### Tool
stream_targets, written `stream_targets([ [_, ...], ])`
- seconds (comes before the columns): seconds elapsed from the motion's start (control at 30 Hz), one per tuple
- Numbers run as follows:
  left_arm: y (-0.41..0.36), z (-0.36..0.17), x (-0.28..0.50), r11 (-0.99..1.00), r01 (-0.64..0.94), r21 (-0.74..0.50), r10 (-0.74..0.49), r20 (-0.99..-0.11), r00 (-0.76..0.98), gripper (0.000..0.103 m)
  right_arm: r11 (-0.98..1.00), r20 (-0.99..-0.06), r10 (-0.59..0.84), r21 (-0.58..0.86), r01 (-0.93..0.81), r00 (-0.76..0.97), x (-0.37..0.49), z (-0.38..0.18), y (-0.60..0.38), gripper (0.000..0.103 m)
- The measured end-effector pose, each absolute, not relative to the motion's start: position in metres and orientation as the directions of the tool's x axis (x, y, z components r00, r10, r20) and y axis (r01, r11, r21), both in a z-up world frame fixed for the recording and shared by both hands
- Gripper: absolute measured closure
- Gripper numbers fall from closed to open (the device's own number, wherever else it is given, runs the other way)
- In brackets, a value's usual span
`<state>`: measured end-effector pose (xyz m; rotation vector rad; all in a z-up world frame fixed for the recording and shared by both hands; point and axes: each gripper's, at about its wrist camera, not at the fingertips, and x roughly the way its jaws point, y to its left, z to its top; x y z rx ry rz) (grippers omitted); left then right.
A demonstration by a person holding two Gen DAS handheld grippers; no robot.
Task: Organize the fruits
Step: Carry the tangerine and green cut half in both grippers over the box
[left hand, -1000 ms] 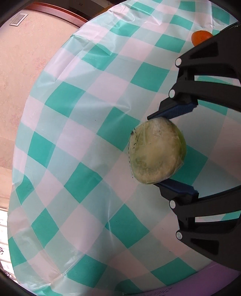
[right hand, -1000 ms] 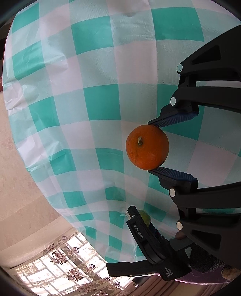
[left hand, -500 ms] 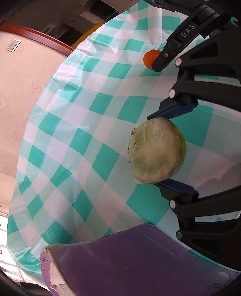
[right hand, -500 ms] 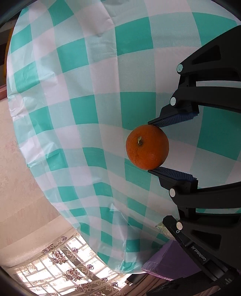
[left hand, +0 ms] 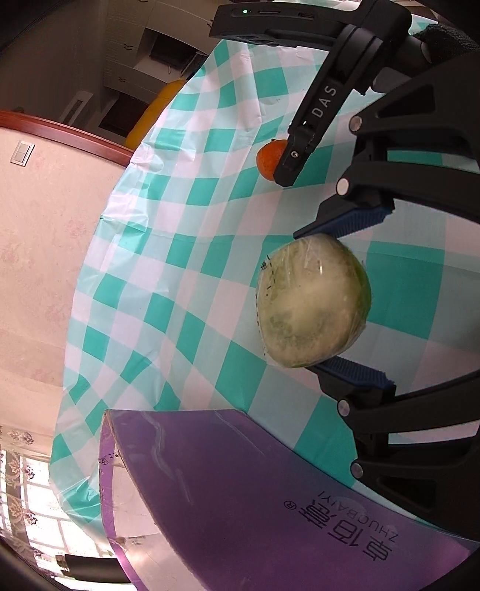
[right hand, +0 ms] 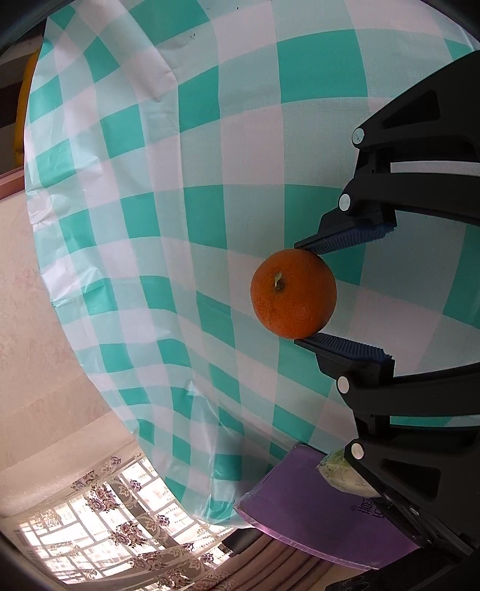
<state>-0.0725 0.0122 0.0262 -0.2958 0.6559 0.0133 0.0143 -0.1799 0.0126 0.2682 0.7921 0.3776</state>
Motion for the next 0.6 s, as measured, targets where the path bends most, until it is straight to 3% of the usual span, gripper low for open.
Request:
stream_targets([
  [0.37, 0.011, 0.062, -0.129, 0.967, -0.094, -0.236, -0.024, -0.450, 0.893, 0.043, 0.887, -0.526, 0.434, 0.390, -0.246, 0.731, -0.022, 0.028, -0.186, 0.059],
  [0.5, 0.015, 0.091, -0.160, 0.976, -0.120, -0.184, 0.049, -0.348, 0.936, 0.043, 0.875, -0.471, 0.452, 0.399, -0.274, 0.757, -0.033, 0.038, -0.183, 0.059],
  [0.6, 0.028, 0.108, -0.174, 0.974, -0.156, -0.164, 0.094, -0.333, 0.938, 0.043, 0.860, -0.450, 0.477, 0.417, -0.294, 0.755, -0.039, 0.045, -0.176, 0.059],
])
